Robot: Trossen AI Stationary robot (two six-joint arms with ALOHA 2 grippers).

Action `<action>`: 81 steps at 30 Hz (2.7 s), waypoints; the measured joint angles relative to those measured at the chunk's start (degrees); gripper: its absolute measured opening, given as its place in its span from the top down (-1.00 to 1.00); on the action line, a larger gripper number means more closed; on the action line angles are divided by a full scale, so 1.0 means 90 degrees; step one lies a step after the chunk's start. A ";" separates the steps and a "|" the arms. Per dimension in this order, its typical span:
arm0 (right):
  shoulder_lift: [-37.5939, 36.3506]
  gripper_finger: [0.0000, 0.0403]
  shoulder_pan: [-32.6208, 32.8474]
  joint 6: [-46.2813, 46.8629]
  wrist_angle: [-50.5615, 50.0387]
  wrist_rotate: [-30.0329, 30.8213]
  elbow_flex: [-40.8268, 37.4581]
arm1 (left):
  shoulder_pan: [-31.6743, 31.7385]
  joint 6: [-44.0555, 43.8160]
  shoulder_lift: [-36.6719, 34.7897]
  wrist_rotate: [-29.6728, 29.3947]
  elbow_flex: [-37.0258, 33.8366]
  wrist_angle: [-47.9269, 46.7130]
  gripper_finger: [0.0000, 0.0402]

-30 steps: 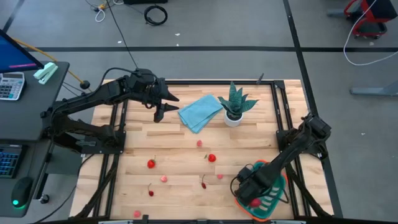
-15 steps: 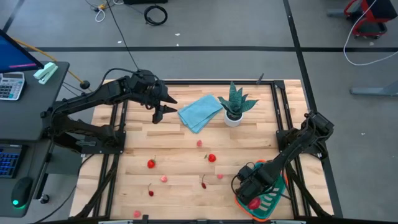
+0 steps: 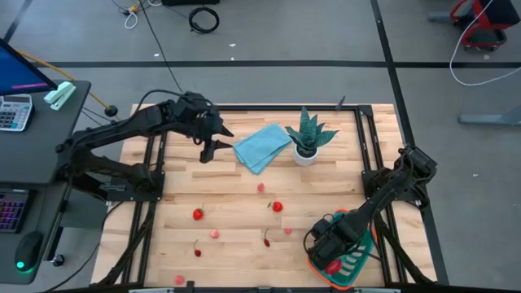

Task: Pick and placing Produce into tupperware
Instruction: Put the bell pepper into the basket, then put the right strawberry into the basket

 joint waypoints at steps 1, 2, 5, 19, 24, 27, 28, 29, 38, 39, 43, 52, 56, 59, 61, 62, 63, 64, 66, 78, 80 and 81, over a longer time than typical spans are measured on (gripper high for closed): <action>0.0000 -0.30 -0.0016 -0.0064 0.0003 0.0003 0.0000 | 0.0000 -0.0013 0.0010 -0.0001 -0.0005 -0.0057 0.12; 0.0000 -0.31 -0.0020 -0.0158 0.0004 0.0019 0.0000 | 0.0000 -0.0012 0.0031 0.0001 -0.0006 -0.0046 0.12; 0.0000 -0.35 -0.0047 -0.0340 0.0003 0.0288 0.0000 | 0.0000 0.0017 0.0100 0.0000 -0.0001 -0.0105 0.12; -0.0105 -0.39 -0.0054 0.0313 0.0037 -0.1681 0.0144 | -0.0010 0.0039 0.0253 0.0002 -0.0008 -0.0058 0.14; -0.0465 -0.34 -0.0063 0.0204 0.0176 -0.2889 0.0412 | -0.0010 0.0046 0.0253 0.0002 -0.0008 0.0298 0.14; -0.0790 -0.31 -0.0185 0.0210 0.0195 -0.2674 0.0495 | -0.0010 0.0045 0.0253 0.0000 -0.0008 0.0383 0.12; -0.0897 -0.30 -0.0236 0.0211 0.0189 -0.2458 0.0498 | -0.0010 0.0043 0.0253 0.0002 -0.0008 0.0373 0.12; -0.1012 -0.29 -0.0288 0.0200 0.0191 -0.2150 0.0498 | -0.0010 0.0039 0.0253 0.0002 -0.0008 0.0369 0.12; -0.1698 -0.25 -0.0901 -0.1778 0.0100 0.3559 0.0498 | -0.0010 0.0041 0.0253 0.0002 -0.0008 0.0278 0.12; -0.1691 -0.24 -0.1012 -0.2226 0.0104 0.4078 0.0500 | -0.0012 0.0046 0.0253 0.0000 -0.0008 0.0260 0.12; -0.1221 -0.24 -0.1607 -0.3875 0.0489 0.4408 0.0500 | -0.0091 0.0101 0.0253 0.0000 -0.0008 -0.0050 0.12; 0.0406 -0.15 -0.2393 -0.6654 0.1957 0.3246 0.0496 | -0.0300 0.0031 0.0253 0.0000 -0.0008 -0.0289 0.14; 0.0593 -0.10 -0.2578 -0.6745 0.2031 0.3418 0.0493 | -0.0335 0.0031 0.0253 0.0002 -0.0008 -0.0292 0.14; 0.0619 -0.09 -0.2665 -0.6873 0.2127 0.3430 0.0493 | -0.0333 0.0031 0.0253 0.0002 -0.0008 -0.0292 0.14; 0.0622 -0.08 -0.2670 -0.7072 0.2310 0.3424 0.0493 | -0.0332 0.0031 0.0253 0.0000 -0.0008 -0.0292 0.14; 0.0627 -0.08 -0.2670 -0.7207 0.2339 0.3419 0.0493 | -0.0330 0.0031 0.0253 0.0002 -0.0008 -0.0292 0.14; 0.0629 -0.08 -0.2663 -0.7322 0.2341 0.3417 0.0493 | -0.0330 0.0031 0.0253 0.0000 -0.0008 -0.0294 0.14; 0.0634 -0.08 -0.2650 -0.7366 0.2369 0.3417 0.0493 | -0.0330 0.0031 0.0253 0.0002 -0.0008 -0.0294 0.15; 0.0634 -0.08 -0.2629 -0.7365 0.2469 0.3415 0.0493 | -0.0330 0.0031 0.0253 0.0002 -0.0008 -0.0294 0.15; 0.1033 -0.08 -0.2629 -0.7361 0.2681 0.3408 0.0495 | -0.0328 0.0027 0.0253 0.0002 -0.0008 -0.0324 0.16; 0.1032 -0.08 -0.2629 -0.7361 0.2704 0.3417 0.0495 | -0.0328 0.0029 0.0253 0.0000 -0.0008 -0.0318 0.17; 0.1032 -0.08 -0.2629 -0.7361 0.2686 0.3417 0.0495 | -0.0328 0.0029 0.0253 0.0001 -0.0008 -0.0319 0.17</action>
